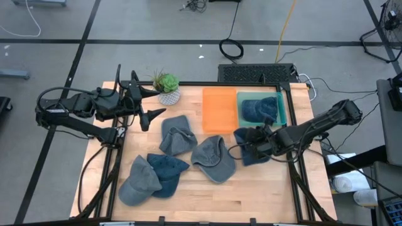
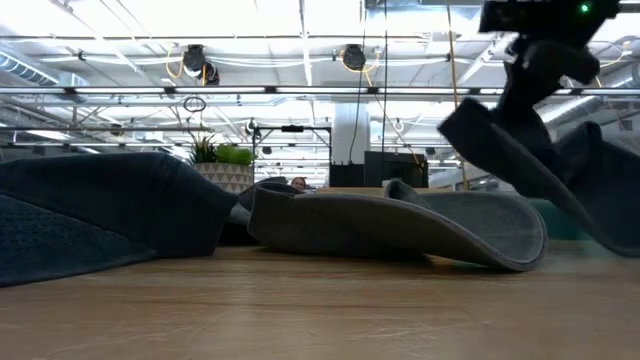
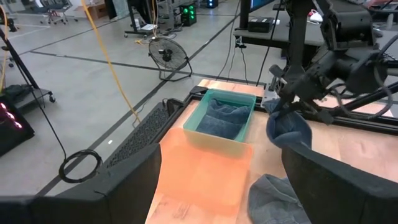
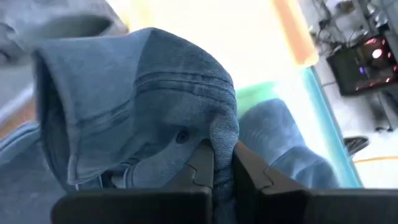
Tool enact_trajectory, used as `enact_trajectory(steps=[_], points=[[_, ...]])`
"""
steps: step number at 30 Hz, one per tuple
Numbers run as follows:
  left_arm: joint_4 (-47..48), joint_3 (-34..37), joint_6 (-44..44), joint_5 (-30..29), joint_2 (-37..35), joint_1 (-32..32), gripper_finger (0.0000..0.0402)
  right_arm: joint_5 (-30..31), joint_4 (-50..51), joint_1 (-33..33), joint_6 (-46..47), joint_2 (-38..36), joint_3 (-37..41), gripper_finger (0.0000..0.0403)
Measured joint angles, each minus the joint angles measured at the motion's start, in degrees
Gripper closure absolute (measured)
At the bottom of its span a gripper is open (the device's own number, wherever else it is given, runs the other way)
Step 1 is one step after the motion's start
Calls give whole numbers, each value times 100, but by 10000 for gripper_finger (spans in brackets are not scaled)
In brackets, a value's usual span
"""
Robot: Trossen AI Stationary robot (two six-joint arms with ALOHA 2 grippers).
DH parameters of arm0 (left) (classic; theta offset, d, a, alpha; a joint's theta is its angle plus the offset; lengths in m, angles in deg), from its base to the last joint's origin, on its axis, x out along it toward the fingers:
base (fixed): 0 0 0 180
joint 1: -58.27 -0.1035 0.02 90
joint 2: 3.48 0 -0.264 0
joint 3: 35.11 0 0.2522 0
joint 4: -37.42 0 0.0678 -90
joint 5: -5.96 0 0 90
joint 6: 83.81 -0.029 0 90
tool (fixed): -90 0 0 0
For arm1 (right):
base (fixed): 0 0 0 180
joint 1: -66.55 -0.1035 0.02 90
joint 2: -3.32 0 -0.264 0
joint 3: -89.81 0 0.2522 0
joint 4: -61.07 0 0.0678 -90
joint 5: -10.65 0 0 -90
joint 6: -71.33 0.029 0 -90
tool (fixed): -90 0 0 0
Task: Pick & Place hat
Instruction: Put the right blue cap in the blue bin
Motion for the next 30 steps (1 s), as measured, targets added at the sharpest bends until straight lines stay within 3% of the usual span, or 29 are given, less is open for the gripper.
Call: enact_trajectory(steps=[12,18,22,30], points=[[0,0,9,-12,0,0,62,341,532,0,-1098,0,-1553,393],[-6,0,33,-12,0,1,62,780,308,31,-2015,0,-2403,393],[-72,0,44,-36,0,0,62,900,-384,152,-2920,0,-2821,393],[-162,0,-41,-95,-35,1,62,883,-2866,614,-5043,0,-2995,393]])
